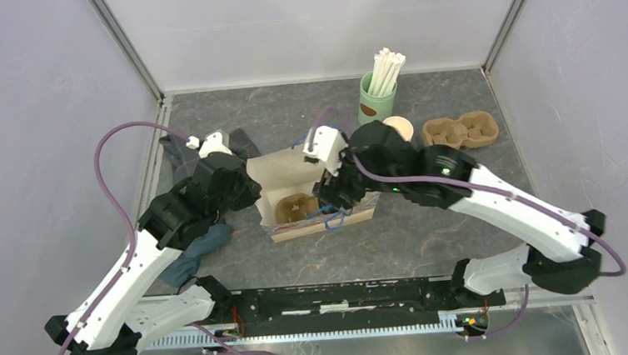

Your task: Pack the takeout coffee

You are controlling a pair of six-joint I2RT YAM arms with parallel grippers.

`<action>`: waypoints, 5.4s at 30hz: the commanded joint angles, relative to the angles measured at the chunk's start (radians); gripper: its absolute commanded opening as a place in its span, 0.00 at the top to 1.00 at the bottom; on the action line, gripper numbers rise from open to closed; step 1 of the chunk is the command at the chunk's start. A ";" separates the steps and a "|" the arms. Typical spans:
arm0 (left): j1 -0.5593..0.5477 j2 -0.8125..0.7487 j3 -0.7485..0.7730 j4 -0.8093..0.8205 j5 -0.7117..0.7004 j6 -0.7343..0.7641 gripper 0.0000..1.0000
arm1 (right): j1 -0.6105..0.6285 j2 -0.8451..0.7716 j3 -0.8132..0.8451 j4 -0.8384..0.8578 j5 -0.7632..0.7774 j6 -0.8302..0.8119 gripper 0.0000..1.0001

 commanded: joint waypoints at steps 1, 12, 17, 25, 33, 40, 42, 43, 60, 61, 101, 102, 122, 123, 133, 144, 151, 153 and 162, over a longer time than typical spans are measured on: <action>-0.002 0.016 0.019 0.038 -0.003 -0.025 0.98 | 0.008 -0.129 0.041 0.147 -0.071 0.056 0.17; -0.002 0.017 0.025 0.036 -0.002 -0.015 0.98 | -0.027 -0.228 0.140 0.179 0.616 0.094 0.09; -0.002 0.012 0.033 0.036 -0.001 -0.007 0.98 | -0.275 -0.177 0.117 0.036 0.676 0.123 0.03; -0.002 0.012 0.049 0.027 -0.003 -0.002 0.98 | -0.771 -0.071 -0.092 -0.010 0.224 0.185 0.02; -0.002 0.032 0.060 0.033 0.007 -0.001 0.98 | -0.874 0.102 -0.203 -0.011 -0.016 0.183 0.02; -0.002 0.030 0.056 0.039 -0.002 0.008 0.98 | -0.873 0.145 -0.246 -0.003 -0.071 0.147 0.04; -0.002 0.027 0.052 0.039 -0.003 0.008 0.98 | -0.870 0.140 -0.263 0.002 -0.075 0.143 0.05; -0.002 0.027 0.050 0.040 -0.005 0.008 0.98 | -0.867 0.140 -0.271 0.000 -0.075 0.140 0.06; -0.002 0.032 0.045 0.046 0.006 0.026 0.98 | -0.817 0.142 -0.303 0.001 0.003 0.100 0.05; -0.002 0.032 0.045 0.046 0.007 0.026 0.98 | -0.817 0.143 -0.302 0.000 0.006 0.100 0.05; -0.002 0.035 0.029 0.061 0.018 0.022 0.98 | -0.818 0.135 -0.321 0.016 -0.013 0.097 0.22; -0.002 0.035 0.030 0.062 0.017 0.024 0.98 | -0.817 0.130 -0.317 0.014 -0.013 0.098 0.22; -0.002 -0.268 -0.309 0.618 0.097 0.430 0.98 | -0.816 -0.325 -0.336 0.052 -0.088 0.095 0.31; -0.002 -0.279 -0.324 0.627 0.105 0.442 0.98 | -0.816 -0.345 -0.329 0.054 -0.114 0.095 0.31; -0.002 -0.269 -0.322 0.556 0.104 0.450 0.98 | -0.817 -0.384 -0.084 0.055 -0.349 0.172 0.32; -0.002 -0.253 -0.298 0.467 0.066 0.367 0.98 | -0.816 -0.338 0.061 0.343 -0.726 0.454 0.34; -0.002 -0.244 -0.293 0.439 0.063 0.338 0.98 | -0.697 -0.308 0.023 0.421 -0.715 0.513 0.35; -0.002 -0.240 -0.289 0.437 0.066 0.336 0.98 | -0.572 -0.278 0.035 0.411 -0.638 0.497 0.35; -0.002 -0.225 -0.283 0.409 0.052 0.312 0.98 | -0.246 -0.166 0.099 0.276 -0.377 0.369 0.36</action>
